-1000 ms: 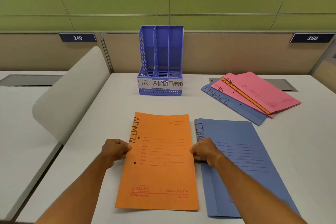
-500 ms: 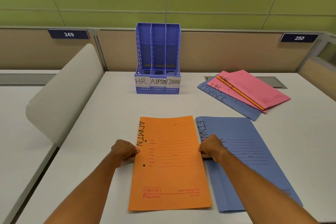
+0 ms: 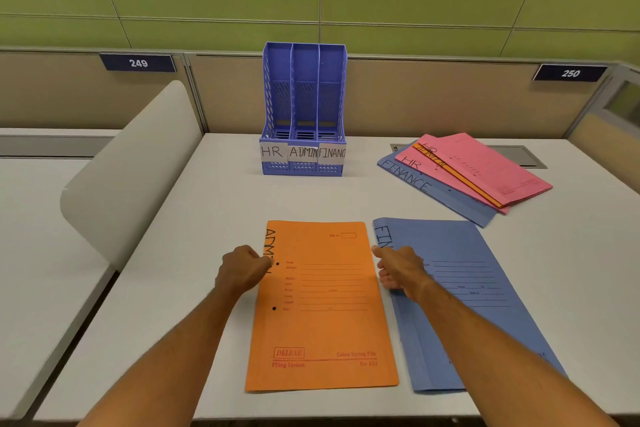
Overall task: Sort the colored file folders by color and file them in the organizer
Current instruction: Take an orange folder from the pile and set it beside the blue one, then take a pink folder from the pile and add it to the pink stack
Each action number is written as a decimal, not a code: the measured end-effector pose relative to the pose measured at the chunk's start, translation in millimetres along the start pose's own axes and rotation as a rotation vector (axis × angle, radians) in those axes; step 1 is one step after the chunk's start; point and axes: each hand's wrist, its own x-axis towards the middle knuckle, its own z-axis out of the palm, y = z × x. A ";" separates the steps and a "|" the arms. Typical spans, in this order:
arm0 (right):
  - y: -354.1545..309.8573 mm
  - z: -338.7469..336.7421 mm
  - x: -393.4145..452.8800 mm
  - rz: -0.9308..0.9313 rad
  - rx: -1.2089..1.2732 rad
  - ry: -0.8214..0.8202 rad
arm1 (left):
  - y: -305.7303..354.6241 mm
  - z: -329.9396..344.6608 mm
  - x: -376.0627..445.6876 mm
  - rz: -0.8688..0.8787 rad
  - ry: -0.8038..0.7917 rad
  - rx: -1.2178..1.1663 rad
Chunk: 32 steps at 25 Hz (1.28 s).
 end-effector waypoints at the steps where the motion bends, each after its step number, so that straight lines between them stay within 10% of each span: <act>1: -0.9 -1.1 -1.4 -0.076 -0.089 0.046 | 4.3 3.3 -2.3 0.079 0.022 0.084; 5: 0.8 -10.3 -17.4 -0.371 -0.440 0.167 | 25.7 26.0 -9.7 0.361 0.057 0.399; 15: 31.2 -78.7 -8.7 -0.422 -0.834 0.312 | 110.8 92.8 -23.8 0.731 0.009 0.640; 32: 70.0 -279.9 166.9 -0.358 -0.797 0.375 | 302.6 302.4 -24.4 0.697 -0.036 0.773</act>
